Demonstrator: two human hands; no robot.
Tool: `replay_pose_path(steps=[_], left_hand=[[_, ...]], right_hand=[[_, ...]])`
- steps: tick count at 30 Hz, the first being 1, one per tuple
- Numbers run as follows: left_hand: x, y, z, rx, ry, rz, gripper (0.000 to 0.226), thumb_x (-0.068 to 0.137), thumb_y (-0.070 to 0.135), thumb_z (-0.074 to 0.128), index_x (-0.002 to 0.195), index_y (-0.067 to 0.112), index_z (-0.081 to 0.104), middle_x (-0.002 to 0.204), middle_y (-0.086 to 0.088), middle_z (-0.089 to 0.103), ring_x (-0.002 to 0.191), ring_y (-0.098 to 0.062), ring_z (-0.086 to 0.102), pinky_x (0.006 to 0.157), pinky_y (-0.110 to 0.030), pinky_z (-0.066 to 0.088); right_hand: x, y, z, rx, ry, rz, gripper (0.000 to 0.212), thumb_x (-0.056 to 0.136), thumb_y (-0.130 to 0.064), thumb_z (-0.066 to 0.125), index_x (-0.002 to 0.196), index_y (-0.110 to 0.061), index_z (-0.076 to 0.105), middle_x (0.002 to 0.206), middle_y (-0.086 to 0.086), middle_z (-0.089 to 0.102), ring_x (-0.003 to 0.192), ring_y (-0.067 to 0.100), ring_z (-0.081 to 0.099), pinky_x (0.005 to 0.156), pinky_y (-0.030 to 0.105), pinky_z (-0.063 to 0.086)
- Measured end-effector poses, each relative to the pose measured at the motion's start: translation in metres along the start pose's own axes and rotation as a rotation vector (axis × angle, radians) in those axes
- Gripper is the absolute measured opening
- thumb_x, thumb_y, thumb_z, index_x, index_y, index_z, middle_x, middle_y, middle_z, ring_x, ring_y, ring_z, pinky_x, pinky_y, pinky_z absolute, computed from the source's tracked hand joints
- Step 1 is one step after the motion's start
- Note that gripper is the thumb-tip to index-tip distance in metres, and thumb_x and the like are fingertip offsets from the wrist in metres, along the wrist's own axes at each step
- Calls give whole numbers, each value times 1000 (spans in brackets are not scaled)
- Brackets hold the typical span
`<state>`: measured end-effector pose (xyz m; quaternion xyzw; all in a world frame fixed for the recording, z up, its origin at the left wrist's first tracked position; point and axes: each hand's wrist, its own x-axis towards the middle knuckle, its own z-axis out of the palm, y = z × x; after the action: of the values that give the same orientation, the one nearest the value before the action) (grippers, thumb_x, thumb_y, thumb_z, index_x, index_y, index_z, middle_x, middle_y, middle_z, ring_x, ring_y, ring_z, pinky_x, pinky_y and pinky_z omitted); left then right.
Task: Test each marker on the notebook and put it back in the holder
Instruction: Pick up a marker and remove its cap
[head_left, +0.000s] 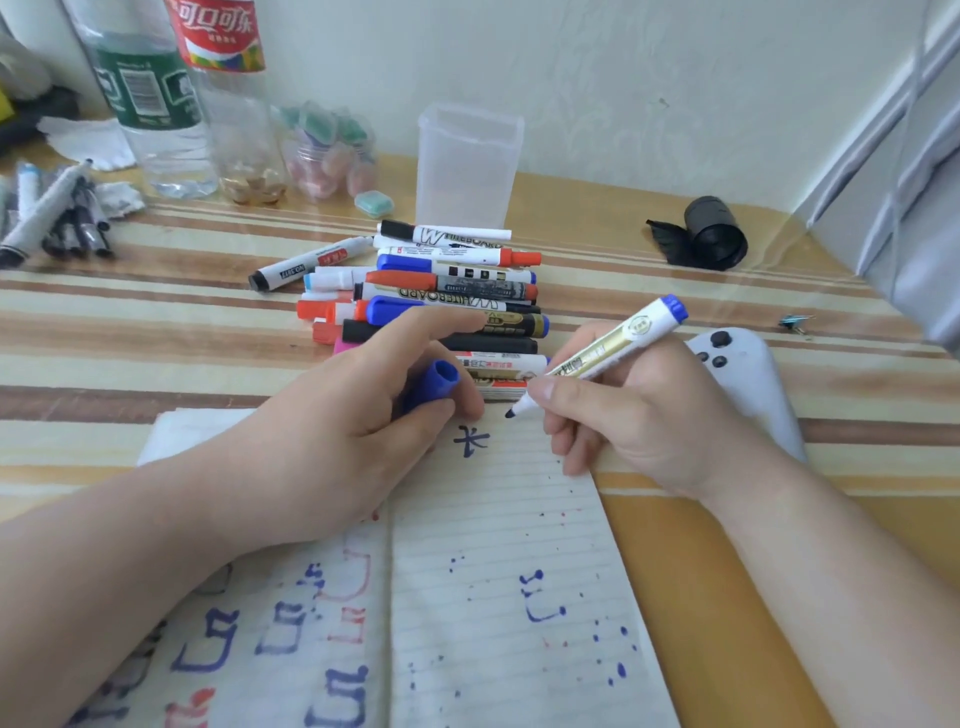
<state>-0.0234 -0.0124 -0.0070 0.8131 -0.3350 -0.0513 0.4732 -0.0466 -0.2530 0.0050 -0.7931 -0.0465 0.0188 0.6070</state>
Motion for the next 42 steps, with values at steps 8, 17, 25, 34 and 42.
replay_pose_path(steps=[8, 17, 25, 34, 42], left_hand=[[1, -2, 1, -16, 10, -18, 50, 96, 18, 53, 139, 41, 41, 104, 12, 71, 79, -18, 64, 73, -41, 56], [1, -1, 3, 96, 71, -12, 31, 93, 39, 63, 123, 42, 54, 103, 18, 73, 92, -12, 70, 89, -41, 56], [1, 2, 1, 163, 71, -17, 25, 86, 44, 62, 111, 43, 62, 100, 20, 72, 94, -7, 69, 87, -35, 55], [3, -1, 0, 19, -7, -45, 32, 83, 21, 55, 110, 35, 64, 101, 16, 74, 87, 1, 68, 72, -9, 46], [4, -3, 2, 56, 56, -31, 27, 92, 55, 53, 114, 44, 62, 91, 6, 76, 72, -21, 67, 74, -47, 58]], right_hand=[[-1, -2, 1, -99, -7, 2, 19, 81, -17, 73, 81, -1, 63, 60, 10, 60, 50, 23, 59, 42, 29, 48], [-2, -3, 3, -103, 7, 18, 15, 91, -3, 71, 82, 2, 61, 62, 10, 61, 51, 25, 58, 43, 29, 48], [-2, -3, 2, -79, -20, 20, 13, 89, -6, 72, 81, -2, 63, 62, 11, 61, 51, 24, 58, 42, 28, 47], [-1, -3, 2, -97, -10, 23, 18, 79, -21, 74, 79, -6, 64, 62, 10, 62, 50, 24, 58, 42, 28, 46], [-3, -6, 2, -124, -7, 26, 16, 91, -7, 73, 78, -6, 64, 64, 13, 62, 45, 17, 56, 42, 25, 43]])
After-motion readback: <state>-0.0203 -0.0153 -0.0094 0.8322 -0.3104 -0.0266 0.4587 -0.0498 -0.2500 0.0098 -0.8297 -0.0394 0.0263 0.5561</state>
